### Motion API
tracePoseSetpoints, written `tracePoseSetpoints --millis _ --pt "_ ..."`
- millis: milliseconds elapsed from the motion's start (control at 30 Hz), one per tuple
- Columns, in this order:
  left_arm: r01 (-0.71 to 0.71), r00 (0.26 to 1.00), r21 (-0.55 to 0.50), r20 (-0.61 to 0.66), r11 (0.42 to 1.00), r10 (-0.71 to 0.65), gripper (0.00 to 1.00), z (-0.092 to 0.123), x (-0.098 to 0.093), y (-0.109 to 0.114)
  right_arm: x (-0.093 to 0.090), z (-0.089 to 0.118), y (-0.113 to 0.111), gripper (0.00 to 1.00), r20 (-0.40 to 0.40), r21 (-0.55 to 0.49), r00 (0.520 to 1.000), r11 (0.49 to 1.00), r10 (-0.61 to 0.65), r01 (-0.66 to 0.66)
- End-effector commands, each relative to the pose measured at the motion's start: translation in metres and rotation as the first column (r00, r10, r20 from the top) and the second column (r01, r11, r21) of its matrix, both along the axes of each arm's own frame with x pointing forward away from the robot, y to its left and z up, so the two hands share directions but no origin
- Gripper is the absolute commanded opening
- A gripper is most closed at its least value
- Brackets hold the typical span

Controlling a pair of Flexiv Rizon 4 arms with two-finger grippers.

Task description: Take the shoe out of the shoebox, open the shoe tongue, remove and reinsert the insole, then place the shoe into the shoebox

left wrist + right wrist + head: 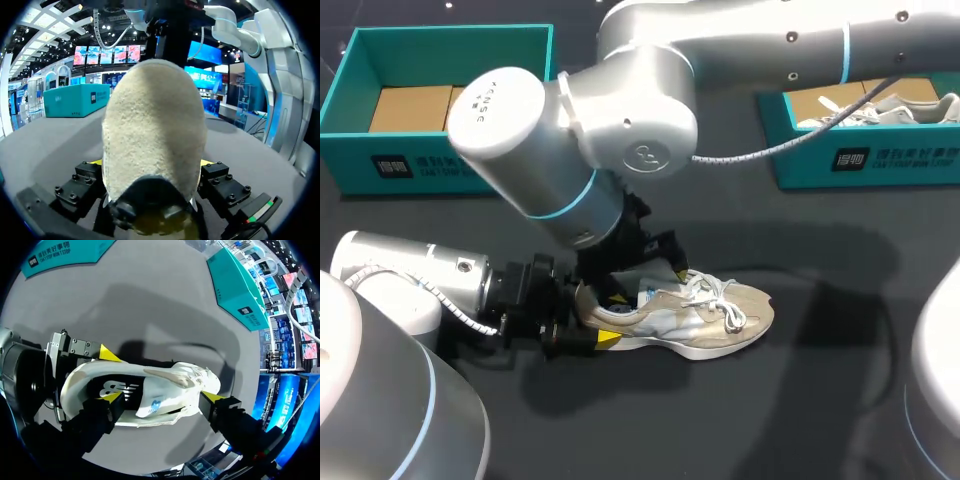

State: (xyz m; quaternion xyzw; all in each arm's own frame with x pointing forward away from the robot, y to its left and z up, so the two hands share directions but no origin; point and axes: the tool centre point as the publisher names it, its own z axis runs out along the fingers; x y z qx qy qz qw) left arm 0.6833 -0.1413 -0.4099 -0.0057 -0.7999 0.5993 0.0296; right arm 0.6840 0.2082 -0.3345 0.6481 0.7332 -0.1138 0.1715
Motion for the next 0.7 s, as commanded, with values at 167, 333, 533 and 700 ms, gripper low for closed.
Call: tracePoseSetpoints --millis 167,333,533,700 --pt "-0.002 1.0 0.002 0.001 1.0 0.002 0.0 -0.001 0.0 -0.001 -0.003 -0.012 -0.004 0.88 0.153 0.052 0.944 0.956 -0.294 0.289" --pt "-0.002 1.0 0.002 0.001 1.0 0.002 0.0 -0.001 0.0 -0.001 -0.003 -0.018 -0.01 0.92 0.162 0.06 0.938 0.952 -0.306 0.3" --pt "-0.002 1.0 0.002 0.001 1.0 0.002 0.0 -0.001 0.0 -0.001 -0.004 -0.021 -0.019 0.93 0.174 0.072 0.93 0.946 -0.325 0.317" --pt "-0.002 1.0 0.002 0.001 1.0 0.002 0.0 -0.001 0.0 -0.001 -0.005 -0.022 -0.022 0.89 0.176 0.073 0.927 0.944 -0.331 0.323"
